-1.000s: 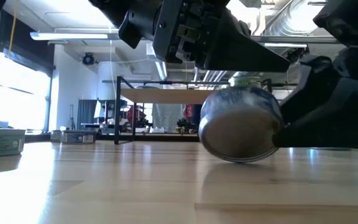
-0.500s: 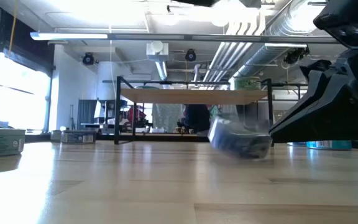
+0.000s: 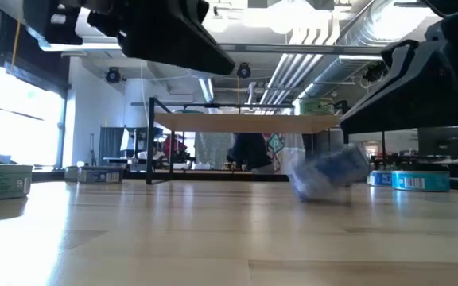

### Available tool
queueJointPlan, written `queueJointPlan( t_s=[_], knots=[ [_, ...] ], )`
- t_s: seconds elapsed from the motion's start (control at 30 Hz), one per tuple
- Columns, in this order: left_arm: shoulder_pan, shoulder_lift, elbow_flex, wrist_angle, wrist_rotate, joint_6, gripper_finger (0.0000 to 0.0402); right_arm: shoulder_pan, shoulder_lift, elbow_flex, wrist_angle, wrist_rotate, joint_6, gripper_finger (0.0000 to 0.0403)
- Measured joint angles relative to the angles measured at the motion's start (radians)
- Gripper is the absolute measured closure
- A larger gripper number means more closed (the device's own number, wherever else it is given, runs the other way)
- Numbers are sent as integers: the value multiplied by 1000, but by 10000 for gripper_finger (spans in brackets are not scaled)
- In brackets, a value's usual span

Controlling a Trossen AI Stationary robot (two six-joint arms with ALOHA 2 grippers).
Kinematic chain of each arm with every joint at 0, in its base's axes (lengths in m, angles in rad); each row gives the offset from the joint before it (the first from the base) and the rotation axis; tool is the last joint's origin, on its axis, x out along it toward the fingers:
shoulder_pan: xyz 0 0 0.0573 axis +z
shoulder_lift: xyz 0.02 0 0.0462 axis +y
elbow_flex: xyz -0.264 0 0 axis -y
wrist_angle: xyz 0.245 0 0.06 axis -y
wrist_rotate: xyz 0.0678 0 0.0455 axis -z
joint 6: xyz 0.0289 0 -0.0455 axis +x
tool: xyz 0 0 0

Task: Stack canned seafood by type on shelf
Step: Put the blue tuna can on the shelf

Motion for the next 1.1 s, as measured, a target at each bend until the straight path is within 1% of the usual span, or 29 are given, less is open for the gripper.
queueJointPlan(
  t_s=[0.1,0.23,0.33,0.43,0.53,0.67,0.77,0.87,1.0,1.1],
  knots=[
    [0,1,-3,20,58,86,351,-1,0,0,0,-12,7,402],
    [2,0,-3,1,87,160,291,-1,0,0,0,-17,32,402],
    [17,9,-2,-3,97,188,245,-1,0,0,1,-18,49,403],
    [34,38,-2,1,142,201,209,-4,0,0,1,-19,52,403],
    [47,89,-2,14,137,230,188,-7,0,0,9,-19,52,403],
    [63,167,-3,130,49,292,183,0,-44,0,-12,-15,60,403],
    [84,226,-2,263,6,330,185,8,-109,0,-95,-11,128,400],
    [115,276,11,375,3,344,185,5,-181,0,-247,-8,259,379],
    [163,332,59,392,46,343,185,-38,-246,0,-554,-43,530,319],
    [192,375,103,390,88,342,186,-92,-256,0,-780,-100,711,272]
  ],
)
